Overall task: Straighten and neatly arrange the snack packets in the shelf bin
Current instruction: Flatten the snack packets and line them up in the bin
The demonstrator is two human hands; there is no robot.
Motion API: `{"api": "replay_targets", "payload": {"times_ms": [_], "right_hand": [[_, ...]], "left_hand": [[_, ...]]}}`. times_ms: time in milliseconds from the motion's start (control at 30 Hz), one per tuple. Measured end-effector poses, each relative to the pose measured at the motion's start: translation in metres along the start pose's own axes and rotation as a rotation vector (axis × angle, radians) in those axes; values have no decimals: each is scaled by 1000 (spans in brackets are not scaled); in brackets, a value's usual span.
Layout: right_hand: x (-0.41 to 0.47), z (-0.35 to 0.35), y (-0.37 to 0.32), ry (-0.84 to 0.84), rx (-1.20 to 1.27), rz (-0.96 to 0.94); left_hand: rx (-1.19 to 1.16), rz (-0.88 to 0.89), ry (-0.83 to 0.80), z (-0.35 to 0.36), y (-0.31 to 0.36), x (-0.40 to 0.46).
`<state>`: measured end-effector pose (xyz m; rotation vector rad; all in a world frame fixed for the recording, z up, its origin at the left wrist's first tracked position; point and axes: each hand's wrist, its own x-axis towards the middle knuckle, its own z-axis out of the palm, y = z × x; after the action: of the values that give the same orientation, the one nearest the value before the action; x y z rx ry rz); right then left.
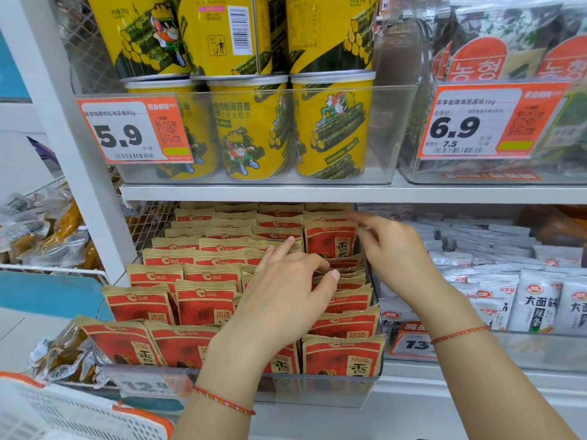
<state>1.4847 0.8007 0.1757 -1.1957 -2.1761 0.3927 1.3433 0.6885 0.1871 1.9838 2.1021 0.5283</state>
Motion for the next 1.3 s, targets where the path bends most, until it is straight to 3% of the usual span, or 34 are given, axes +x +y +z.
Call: {"api": "replay_targets", "payload": {"times_ms": [100, 300, 500, 733, 867, 1033, 1300], "right_hand": [[-1, -9, 0, 1, 5, 3], [-5, -17, 1, -180, -179, 43], [-10, -17, -4, -45, -190, 10], [-25, -53, -19, 27, 47, -64], [-31, -69, -21, 154, 189, -71], [-36, -82, -26, 274, 217, -62], [-38, -70, -37, 181, 157, -75]], "left_hand": [[-1, -1, -3, 0, 0, 0], [0, -6, -5, -1, 0, 0], [-40, -26, 2, -1, -1, -2], [-25, -43, -1, 1, -2, 0], [-29, -50, -3, 0, -2, 0], [-26, -50, -17, -1, 0, 0], [-13, -29, -16, -1, 0, 0]]}}
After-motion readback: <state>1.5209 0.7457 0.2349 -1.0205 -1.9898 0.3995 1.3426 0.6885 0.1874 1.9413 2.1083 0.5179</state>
